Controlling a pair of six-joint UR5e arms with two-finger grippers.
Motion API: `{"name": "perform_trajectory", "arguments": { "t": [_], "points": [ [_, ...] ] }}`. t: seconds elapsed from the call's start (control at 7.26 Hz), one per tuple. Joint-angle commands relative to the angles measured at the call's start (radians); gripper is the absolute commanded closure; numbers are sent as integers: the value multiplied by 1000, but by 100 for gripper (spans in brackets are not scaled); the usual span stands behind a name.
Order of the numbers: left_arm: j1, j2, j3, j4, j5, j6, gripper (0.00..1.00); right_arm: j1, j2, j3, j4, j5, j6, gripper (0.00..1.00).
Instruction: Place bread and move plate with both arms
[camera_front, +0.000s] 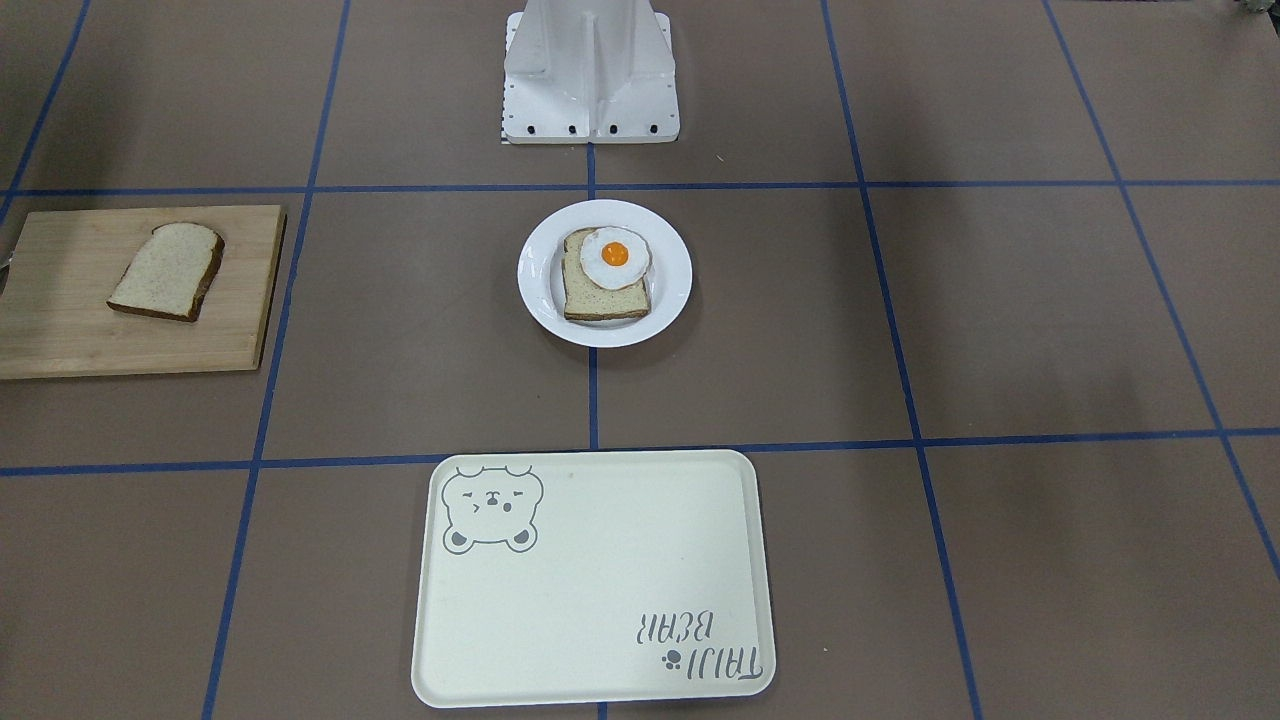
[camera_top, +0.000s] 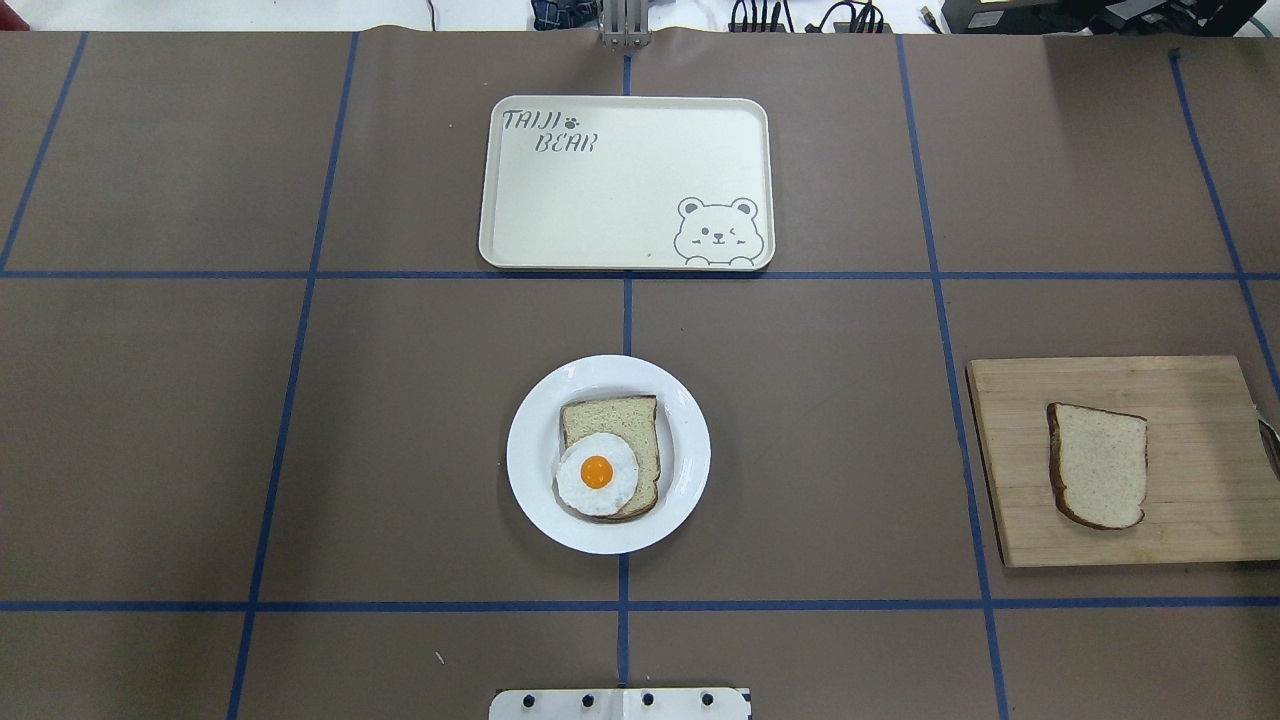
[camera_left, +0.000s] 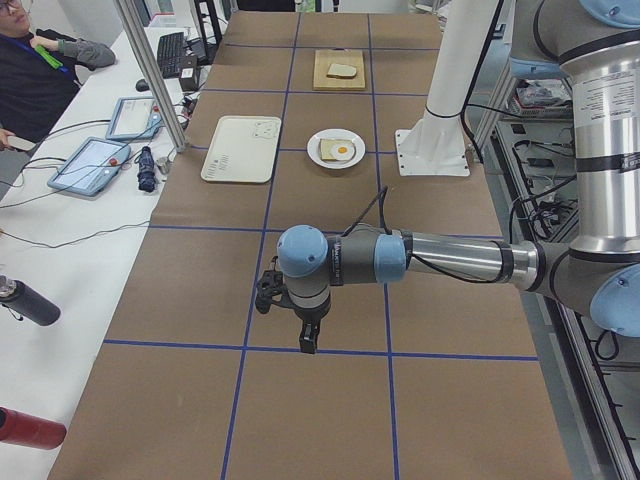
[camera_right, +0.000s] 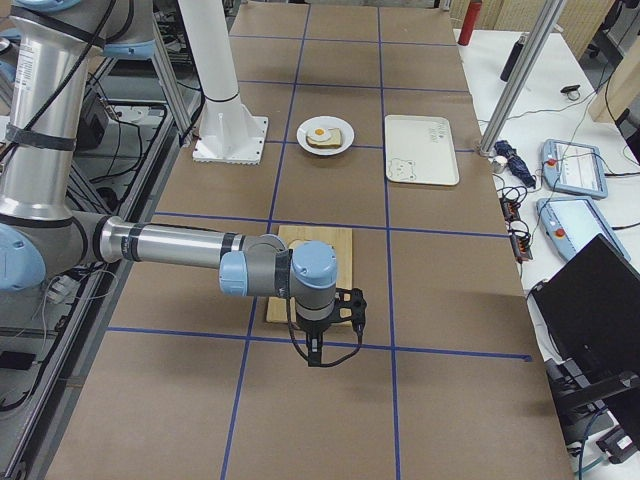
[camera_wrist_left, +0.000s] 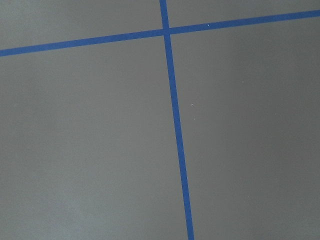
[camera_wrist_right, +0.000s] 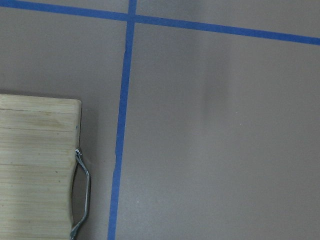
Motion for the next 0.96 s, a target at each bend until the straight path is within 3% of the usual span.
{"name": "perform_trajectory", "arguments": {
  "t": [0.0,0.41,0.69,0.83],
  "points": [
    [0,-6,-2,-2,-2,0,2,0,2,1,0,0,1,0],
    [0,-20,-35,-17,0,-2,2,0,3,7,3,0,-1,0],
    [0,-37,-22,-168,-2,-5,2,-12,67,2,-3,23,4,0],
    [0,-40,-17,-225,-2,-6,2,-12,75,-2,6,94,11,0]
  ]
}}
